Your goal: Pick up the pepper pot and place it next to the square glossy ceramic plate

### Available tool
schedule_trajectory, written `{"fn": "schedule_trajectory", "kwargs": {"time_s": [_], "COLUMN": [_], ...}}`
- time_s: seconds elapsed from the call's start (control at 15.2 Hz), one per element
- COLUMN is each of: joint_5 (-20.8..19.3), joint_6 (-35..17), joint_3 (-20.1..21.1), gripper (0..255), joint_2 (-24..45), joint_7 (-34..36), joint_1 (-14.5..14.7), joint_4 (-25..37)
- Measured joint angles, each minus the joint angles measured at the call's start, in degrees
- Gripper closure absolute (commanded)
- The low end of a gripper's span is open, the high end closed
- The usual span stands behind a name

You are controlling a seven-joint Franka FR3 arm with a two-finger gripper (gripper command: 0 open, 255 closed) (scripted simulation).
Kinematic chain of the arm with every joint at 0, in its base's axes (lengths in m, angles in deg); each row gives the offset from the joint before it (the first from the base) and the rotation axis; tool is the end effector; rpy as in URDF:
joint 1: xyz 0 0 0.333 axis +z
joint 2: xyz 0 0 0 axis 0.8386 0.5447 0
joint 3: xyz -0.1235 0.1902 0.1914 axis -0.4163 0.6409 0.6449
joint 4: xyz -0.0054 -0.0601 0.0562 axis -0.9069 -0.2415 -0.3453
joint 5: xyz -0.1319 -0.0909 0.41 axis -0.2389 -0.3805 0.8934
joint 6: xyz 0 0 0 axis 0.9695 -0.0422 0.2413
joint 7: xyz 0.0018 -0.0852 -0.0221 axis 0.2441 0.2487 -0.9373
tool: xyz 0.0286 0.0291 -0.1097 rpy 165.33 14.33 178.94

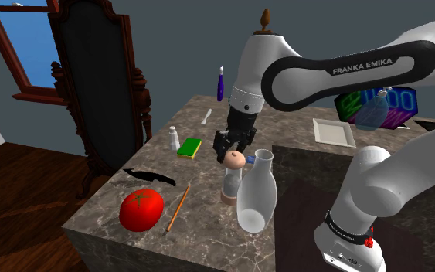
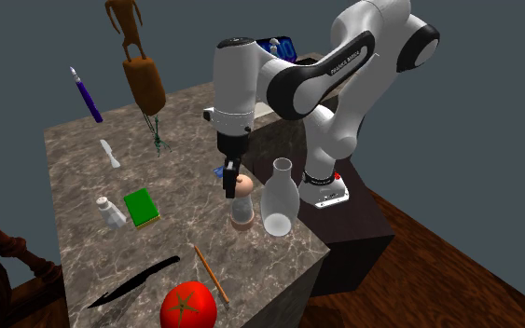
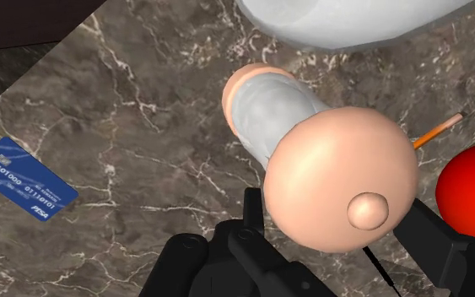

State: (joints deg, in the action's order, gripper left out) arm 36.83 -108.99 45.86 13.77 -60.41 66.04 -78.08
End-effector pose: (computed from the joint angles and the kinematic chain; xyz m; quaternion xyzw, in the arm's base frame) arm 0.3830 0.2271 0.4644 -0.9911 0.0864 -0.0490 0.0887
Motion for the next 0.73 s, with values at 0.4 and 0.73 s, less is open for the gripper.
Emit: {"fn": "schedule_trajectory", "kwargs": {"time_s": [0.4, 0.73], "joint_5": [-0.33, -1.01], "joint_6": [1.61, 5.28], "joint_3": [-0.34, -1.01], "gripper": [255, 255], "joint_2": [-0.23, -0.53], "joint_7": [0.15, 0.59], "joint_1": [-0.14, -0.42], "joint_4": [1.39, 4.78]}}
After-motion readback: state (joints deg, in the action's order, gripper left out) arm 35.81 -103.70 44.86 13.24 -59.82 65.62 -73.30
